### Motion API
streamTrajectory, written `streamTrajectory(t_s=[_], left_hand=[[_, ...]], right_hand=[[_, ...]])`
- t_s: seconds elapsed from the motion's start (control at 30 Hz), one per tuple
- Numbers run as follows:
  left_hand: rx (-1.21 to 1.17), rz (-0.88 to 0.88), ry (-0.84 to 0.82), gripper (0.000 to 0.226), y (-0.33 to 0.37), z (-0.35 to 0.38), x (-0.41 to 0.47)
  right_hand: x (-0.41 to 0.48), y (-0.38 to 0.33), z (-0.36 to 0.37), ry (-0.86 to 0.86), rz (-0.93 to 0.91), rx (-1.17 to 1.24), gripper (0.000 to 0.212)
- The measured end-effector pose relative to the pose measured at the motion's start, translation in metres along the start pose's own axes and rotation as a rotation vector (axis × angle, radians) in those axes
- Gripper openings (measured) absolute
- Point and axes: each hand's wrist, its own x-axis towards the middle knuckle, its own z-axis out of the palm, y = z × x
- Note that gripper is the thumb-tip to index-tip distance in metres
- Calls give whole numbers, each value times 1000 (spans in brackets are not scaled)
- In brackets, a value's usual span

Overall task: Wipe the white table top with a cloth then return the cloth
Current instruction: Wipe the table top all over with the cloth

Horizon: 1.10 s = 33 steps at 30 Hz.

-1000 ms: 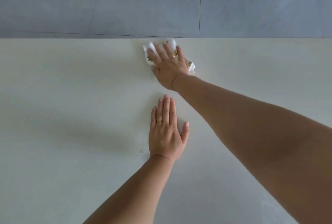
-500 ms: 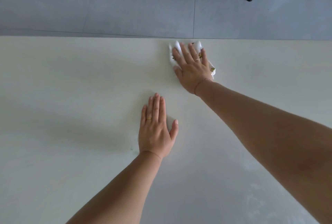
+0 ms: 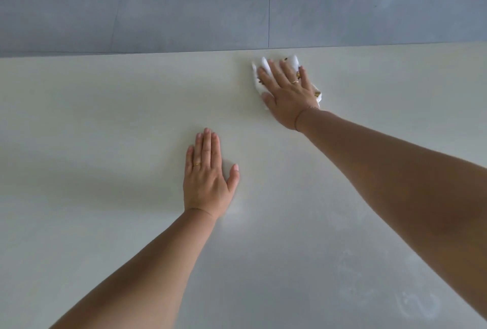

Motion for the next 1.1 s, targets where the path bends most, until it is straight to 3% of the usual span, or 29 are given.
streamTrajectory(t_s=[0.07, 0.17, 0.27, 0.33, 0.43, 0.5, 0.57, 0.63, 0.73, 0.8, 0.87, 0.93, 1.0, 1.1], left_hand=[[3, -16, -3, 78, 0, -3, -1], [-40, -72, 41, 76, 12, -8, -11], [-133, 40, 68, 69, 54, -1, -42], [-174, 116, 35, 67, 81, 9, -63], [-117, 94, 1, 67, 94, 21, -74], [-88, 92, -1, 68, 93, 23, -73], [-94, 106, -5, 69, 92, 23, -72], [-95, 108, 4, 69, 93, 24, -72], [-81, 101, 0, 68, 93, 24, -73], [-69, 100, -11, 69, 93, 23, -72], [-37, 97, -26, 69, 94, 21, -72], [-34, 102, -22, 69, 93, 21, -73], [-46, 107, -13, 70, 92, 22, -73], [-49, 102, 1, 71, 92, 23, -73]], right_hand=[[-9, 34, -2, 13, -4, -8, 54], [-20, 89, -9, 32, 354, 83, 55], [-26, 81, -11, 48, 590, 166, 56], [-41, 41, 0, 77, 543, 179, 58], [-85, -5, 22, 76, 168, 87, 57], [-106, 15, 23, 48, -21, 5, 55], [-121, 54, 21, 63, 60, -3, 54], [-132, 82, 19, 79, 293, 67, 53], [-139, 50, 25, 103, 552, 174, 56], [-151, 6, 31, 94, 451, 169, 58], [-174, -23, 39, 34, 182, 78, 58], [-197, -10, 41, -2, -6, 9, 56], [-211, 29, 39, 22, 42, -4, 54], [-220, 64, 37, 59, 452, 119, 53]])
